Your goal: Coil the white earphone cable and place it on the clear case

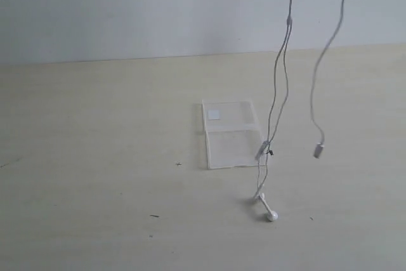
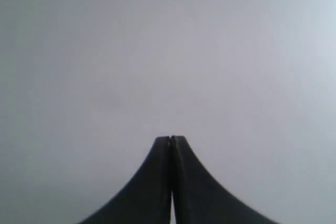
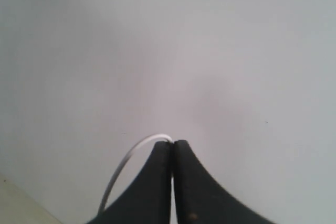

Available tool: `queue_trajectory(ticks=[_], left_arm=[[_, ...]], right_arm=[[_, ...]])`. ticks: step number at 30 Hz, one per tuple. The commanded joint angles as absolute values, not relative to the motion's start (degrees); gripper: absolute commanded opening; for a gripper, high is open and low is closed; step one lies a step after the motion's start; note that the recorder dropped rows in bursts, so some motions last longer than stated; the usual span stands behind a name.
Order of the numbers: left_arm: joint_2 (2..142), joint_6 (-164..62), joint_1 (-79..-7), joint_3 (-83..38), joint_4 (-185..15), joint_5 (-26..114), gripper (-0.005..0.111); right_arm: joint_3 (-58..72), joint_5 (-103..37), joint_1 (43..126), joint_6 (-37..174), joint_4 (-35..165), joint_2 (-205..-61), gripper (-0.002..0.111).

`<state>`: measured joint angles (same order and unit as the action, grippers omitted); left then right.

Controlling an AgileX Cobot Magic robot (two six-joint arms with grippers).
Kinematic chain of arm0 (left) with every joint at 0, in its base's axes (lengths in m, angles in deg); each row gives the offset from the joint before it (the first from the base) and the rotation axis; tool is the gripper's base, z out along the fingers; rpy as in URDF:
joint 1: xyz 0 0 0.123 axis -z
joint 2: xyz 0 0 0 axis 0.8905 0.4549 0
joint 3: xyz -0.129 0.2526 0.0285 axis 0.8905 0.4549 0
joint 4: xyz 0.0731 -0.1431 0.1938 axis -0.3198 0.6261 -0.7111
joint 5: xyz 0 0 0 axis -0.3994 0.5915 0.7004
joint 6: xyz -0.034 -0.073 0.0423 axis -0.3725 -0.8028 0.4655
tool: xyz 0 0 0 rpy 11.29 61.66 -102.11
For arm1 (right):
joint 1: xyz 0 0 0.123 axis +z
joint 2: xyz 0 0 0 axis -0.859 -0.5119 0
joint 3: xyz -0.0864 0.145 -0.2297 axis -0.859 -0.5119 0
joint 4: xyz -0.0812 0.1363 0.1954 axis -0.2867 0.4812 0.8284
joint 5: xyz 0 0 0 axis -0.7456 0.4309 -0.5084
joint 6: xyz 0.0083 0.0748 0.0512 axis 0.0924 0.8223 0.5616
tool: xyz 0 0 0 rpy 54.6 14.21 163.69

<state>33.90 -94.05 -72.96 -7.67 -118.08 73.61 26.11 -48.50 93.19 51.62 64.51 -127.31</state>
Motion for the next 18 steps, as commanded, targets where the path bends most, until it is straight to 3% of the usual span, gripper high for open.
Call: queue_trajectory(ticks=[1, 4, 10, 18], left_arm=[[54.1, -145.4, -72.6, -21.9, -151.9, 69.8, 0.000], [62.9, -160.4, -72.6, -26.7, -167.5, 79.6, 0.000], [78.1, -157.2, -69.7, -28.3, -171.8, 113.7, 0.000], [90.1, -157.3, -62.9, -28.3, -173.1, 114.4, 0.000]], right_arm=[[27.0, -48.4, 93.2, 52.0, 64.8, -127.4, 0.000], [29.3, -54.0, 93.2, 52.0, 64.8, -127.4, 0.000], [34.4, -64.2, 93.2, 58.5, 61.5, -127.4, 0.000], [35.5, -74.2, 93.2, 62.0, 56.0, -127.4, 0.000]])
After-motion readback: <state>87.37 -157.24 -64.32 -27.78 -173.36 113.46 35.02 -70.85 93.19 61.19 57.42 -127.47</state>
